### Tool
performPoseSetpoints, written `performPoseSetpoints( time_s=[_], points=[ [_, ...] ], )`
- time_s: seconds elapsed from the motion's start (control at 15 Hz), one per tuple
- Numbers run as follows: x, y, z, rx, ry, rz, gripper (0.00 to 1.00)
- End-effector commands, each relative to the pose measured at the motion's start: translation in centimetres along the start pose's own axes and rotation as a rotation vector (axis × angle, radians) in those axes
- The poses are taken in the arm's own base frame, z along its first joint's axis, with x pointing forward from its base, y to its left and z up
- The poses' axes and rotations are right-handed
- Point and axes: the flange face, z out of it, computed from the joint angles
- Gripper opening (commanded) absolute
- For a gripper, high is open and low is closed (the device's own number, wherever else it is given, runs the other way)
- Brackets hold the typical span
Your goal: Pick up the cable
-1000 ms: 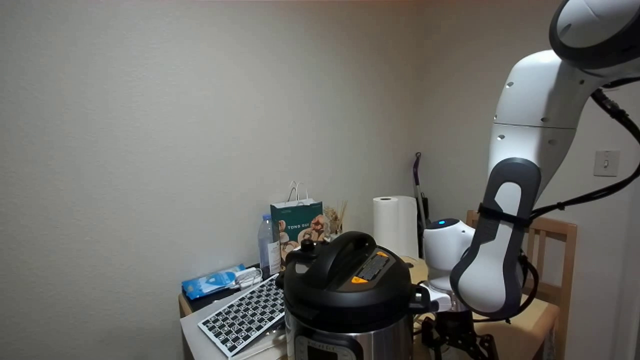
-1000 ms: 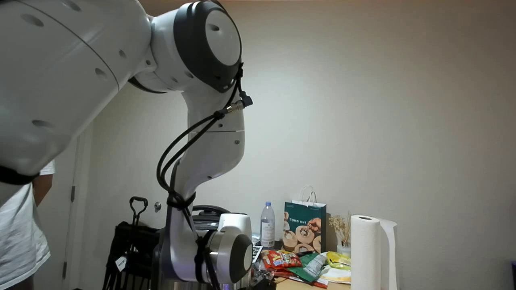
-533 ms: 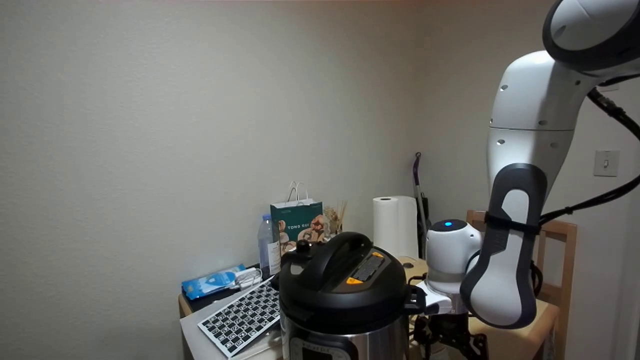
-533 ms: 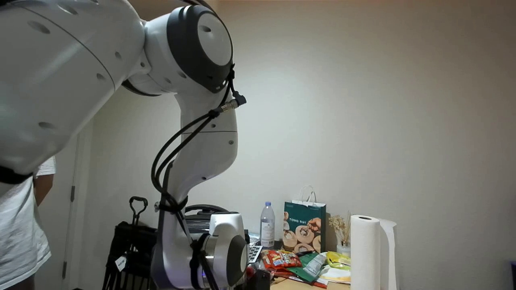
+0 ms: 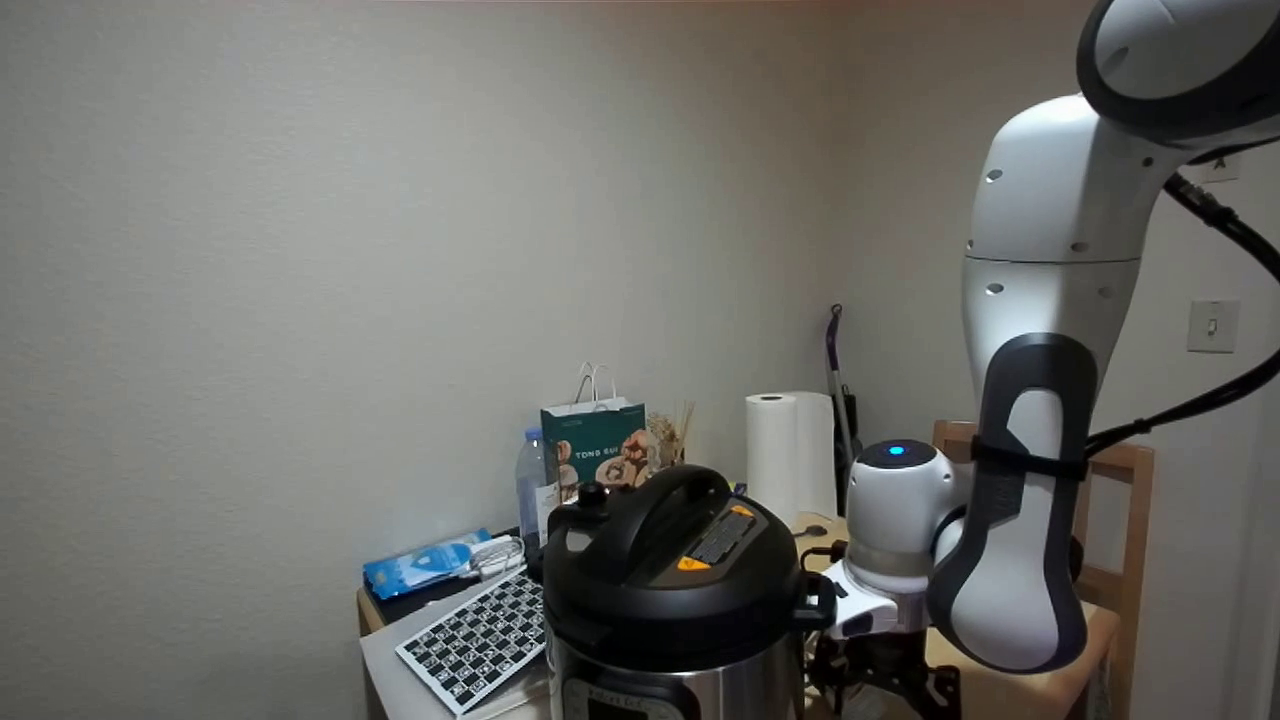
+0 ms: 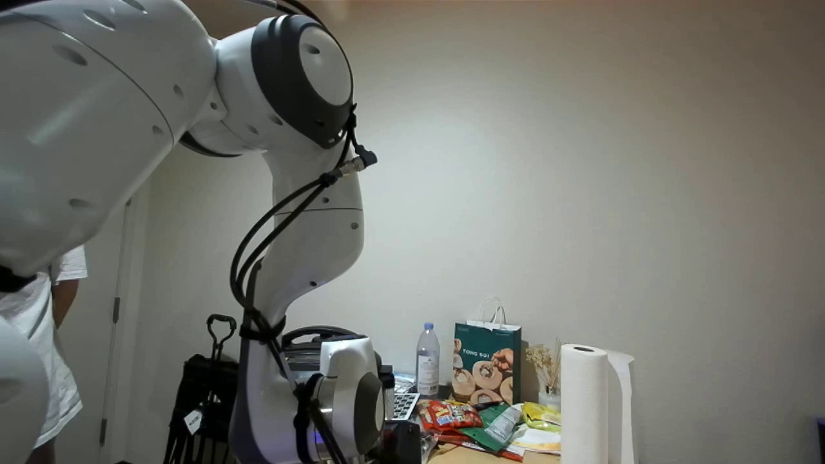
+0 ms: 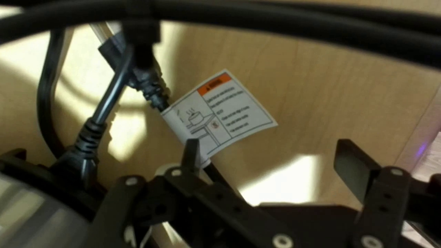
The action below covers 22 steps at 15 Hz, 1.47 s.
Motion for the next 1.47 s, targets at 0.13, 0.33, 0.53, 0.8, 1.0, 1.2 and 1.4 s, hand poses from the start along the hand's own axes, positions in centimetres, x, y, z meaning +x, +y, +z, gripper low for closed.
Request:
performPoseSetpoints(
  time_s=[0.13,0.33,0.53,0.8,1.0,1.2,1.4],
  points=[
    [1.9,-2.0,-4.6,0.156,-0.135,0.013,1.0],
    [3.4,-4.3,-7.0,0.235,-0.178,0.028,1.0],
    [5.2,-6.1,-9.0,0.25,-0.208,0.062,1.0],
    [6.2,-6.0,-14.0,0.18,-0.293,0.154,1.0],
    [6.6,-4.8,-13.1,0.196,-0.279,0.129,1.0],
    [7.8,-4.6,-15.0,0.143,-0.29,0.135,1.0],
    [11.0,-4.5,-17.5,0.094,-0.335,0.151,1.0]
  ],
)
